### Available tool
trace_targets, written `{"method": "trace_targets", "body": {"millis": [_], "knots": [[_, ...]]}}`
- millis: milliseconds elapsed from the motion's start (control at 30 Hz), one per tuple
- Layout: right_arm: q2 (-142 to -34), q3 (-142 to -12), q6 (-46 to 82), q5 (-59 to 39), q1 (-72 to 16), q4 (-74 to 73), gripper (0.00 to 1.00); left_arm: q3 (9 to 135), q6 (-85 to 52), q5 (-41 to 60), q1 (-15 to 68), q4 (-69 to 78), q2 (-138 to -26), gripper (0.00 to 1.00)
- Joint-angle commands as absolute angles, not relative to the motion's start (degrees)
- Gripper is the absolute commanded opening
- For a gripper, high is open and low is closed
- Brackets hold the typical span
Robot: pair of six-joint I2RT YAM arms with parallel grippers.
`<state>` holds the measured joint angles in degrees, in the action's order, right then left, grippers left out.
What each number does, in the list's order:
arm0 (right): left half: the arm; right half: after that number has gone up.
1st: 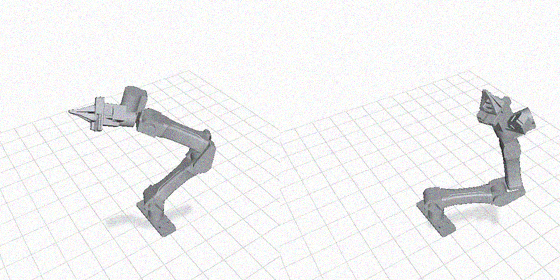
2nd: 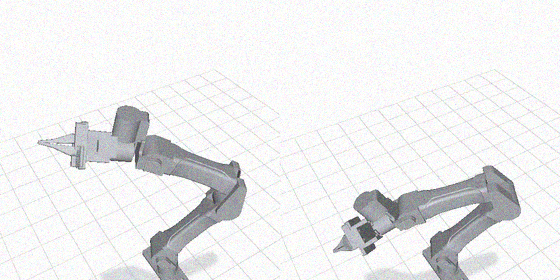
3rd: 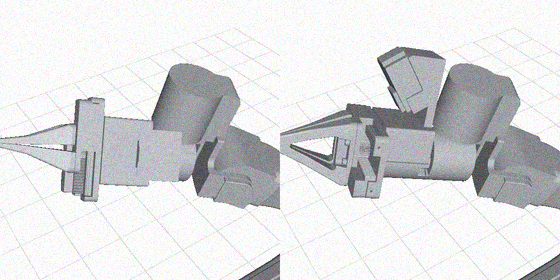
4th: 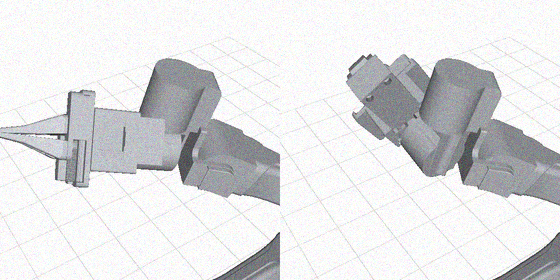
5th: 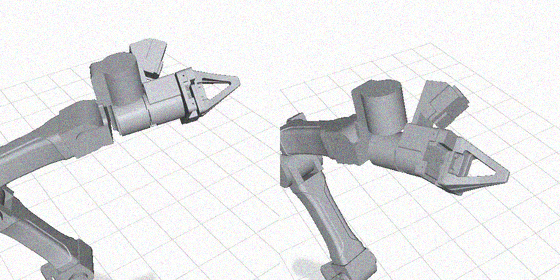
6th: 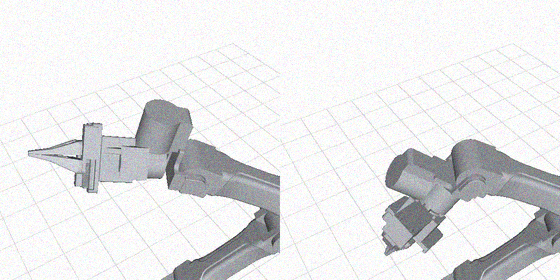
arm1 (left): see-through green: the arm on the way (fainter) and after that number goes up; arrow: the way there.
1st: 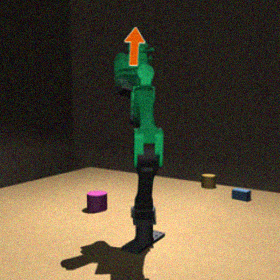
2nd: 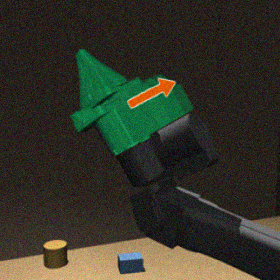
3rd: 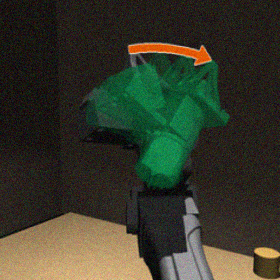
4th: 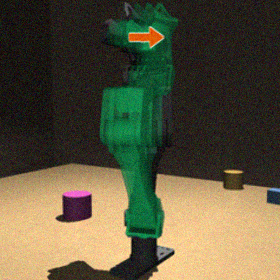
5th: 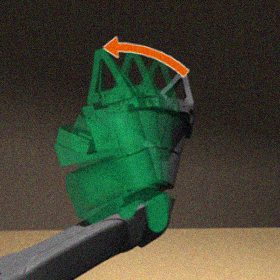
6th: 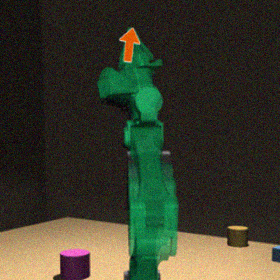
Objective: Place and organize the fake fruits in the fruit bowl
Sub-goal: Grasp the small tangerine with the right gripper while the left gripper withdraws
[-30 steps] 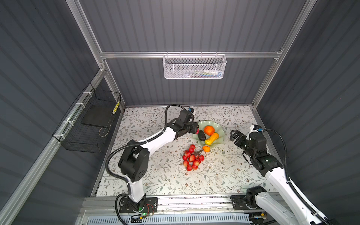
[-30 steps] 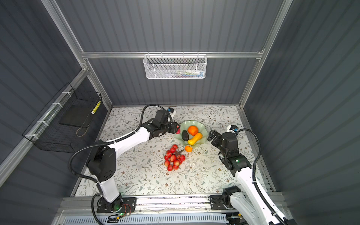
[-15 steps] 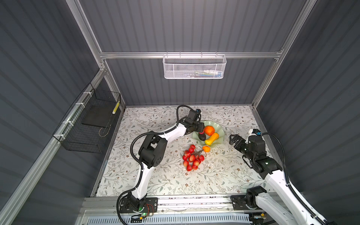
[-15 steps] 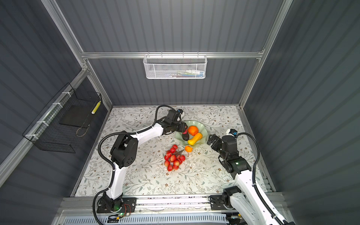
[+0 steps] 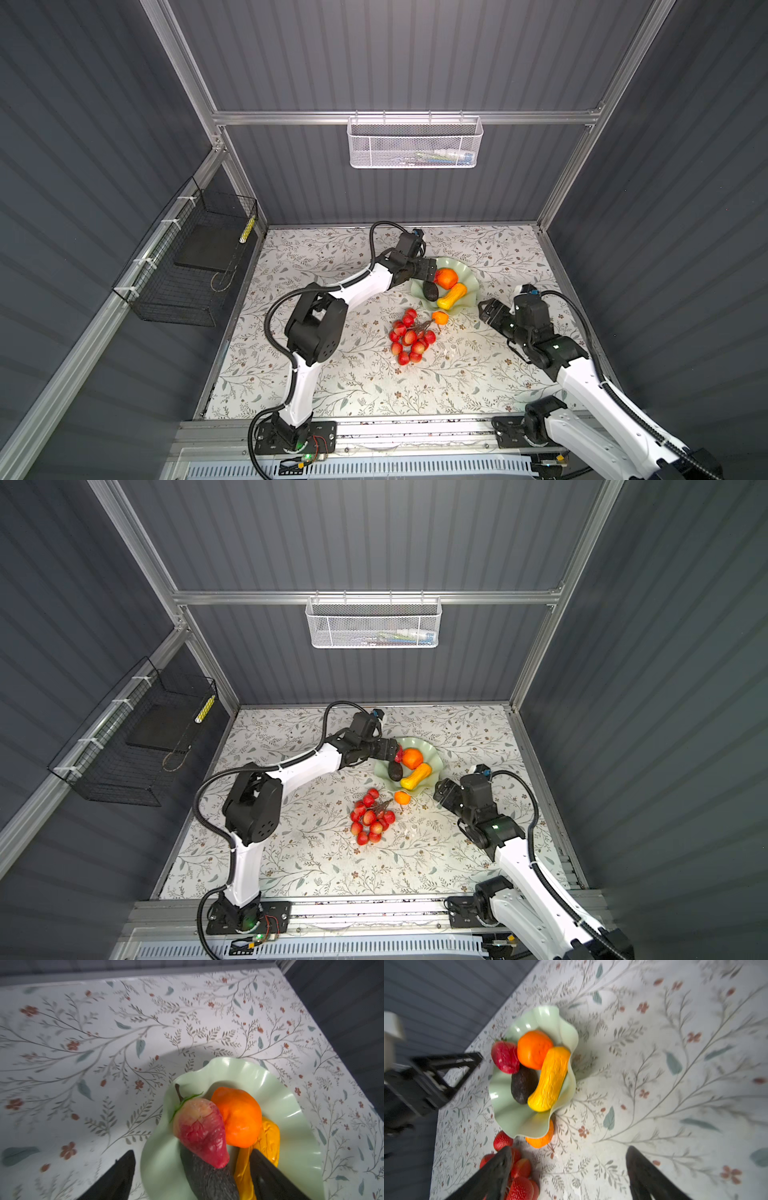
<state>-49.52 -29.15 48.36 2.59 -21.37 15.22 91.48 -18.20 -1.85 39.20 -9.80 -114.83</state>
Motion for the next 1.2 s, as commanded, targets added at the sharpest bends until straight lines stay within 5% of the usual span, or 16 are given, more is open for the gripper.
{"method": "trace_targets", "body": {"millis": [0,233,533,1167], "knots": [[-51.9,-27.9,53.7,4.7,-27.7,15.1,0.82,86.4,-18.1,-10.4,38.4,-3.1,-103.6,0.93],[-60.6,-27.2,60.2,8.4,-37.6,9.0,0.8,65.4,-21.8,-20.8,35.6,3.8,-84.6,1.0],[-75.3,-32.0,60.5,13.0,-40.1,2.1,0.79,50.9,-26.0,-27.6,33.2,-2.1,-70.5,1.0],[-90.9,-39.2,63.3,21.5,-43.1,-2.6,0.68,46.2,-26.8,-30.1,32.8,-6.4,-62.5,1.0]]}}
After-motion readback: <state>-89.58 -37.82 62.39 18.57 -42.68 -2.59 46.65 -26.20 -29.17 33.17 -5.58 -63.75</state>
